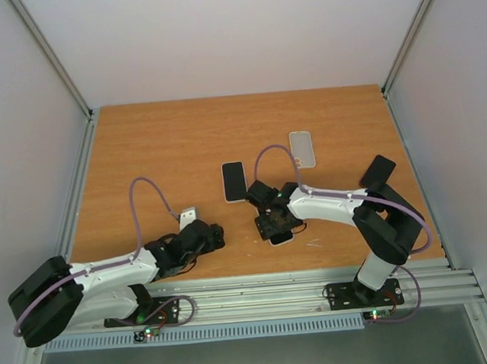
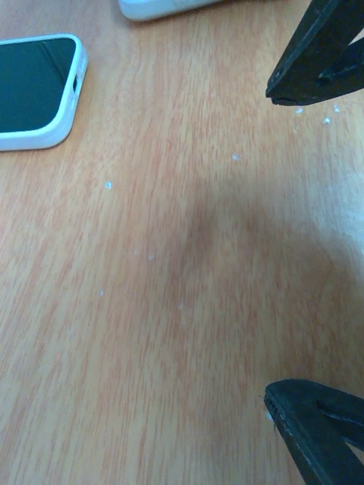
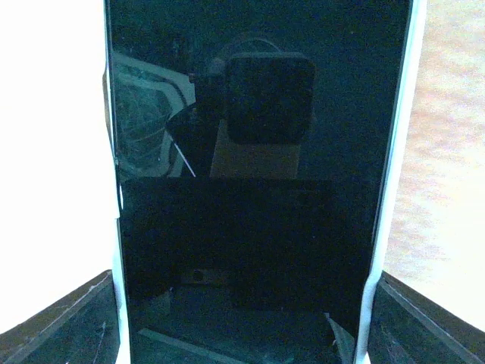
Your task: Put the phone into the phone case
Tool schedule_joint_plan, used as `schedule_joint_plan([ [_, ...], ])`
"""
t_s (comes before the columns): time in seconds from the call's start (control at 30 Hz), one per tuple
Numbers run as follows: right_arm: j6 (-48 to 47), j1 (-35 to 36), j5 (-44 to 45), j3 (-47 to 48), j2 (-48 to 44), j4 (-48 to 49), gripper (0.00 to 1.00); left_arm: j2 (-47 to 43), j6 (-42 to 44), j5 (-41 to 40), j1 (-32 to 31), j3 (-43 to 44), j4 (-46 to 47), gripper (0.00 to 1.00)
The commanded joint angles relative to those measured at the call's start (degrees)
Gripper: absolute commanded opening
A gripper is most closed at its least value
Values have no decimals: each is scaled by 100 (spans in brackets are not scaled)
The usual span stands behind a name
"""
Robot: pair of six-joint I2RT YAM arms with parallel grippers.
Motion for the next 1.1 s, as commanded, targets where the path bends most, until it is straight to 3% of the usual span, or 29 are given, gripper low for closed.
schedule_joint_plan([
  [0.0, 33, -446, 206, 337, -203, -23, 73, -445, 291, -328, -12, -180, -287, 99],
  [0.43, -520, -1474, -87, 2165, 1119, -56, 71, -1871, 1652, -1547, -12, -371, -539, 99],
  [0.7, -618, -1653, -294, 3227, 2052, -276, 70, -2396, 1714, -1502, -17, -678, -490, 99],
  [1.07, -368, -1653, -628, 3421, 2469, -404, 70, -2457, 1754, -1398, -12, -767, -327, 99],
])
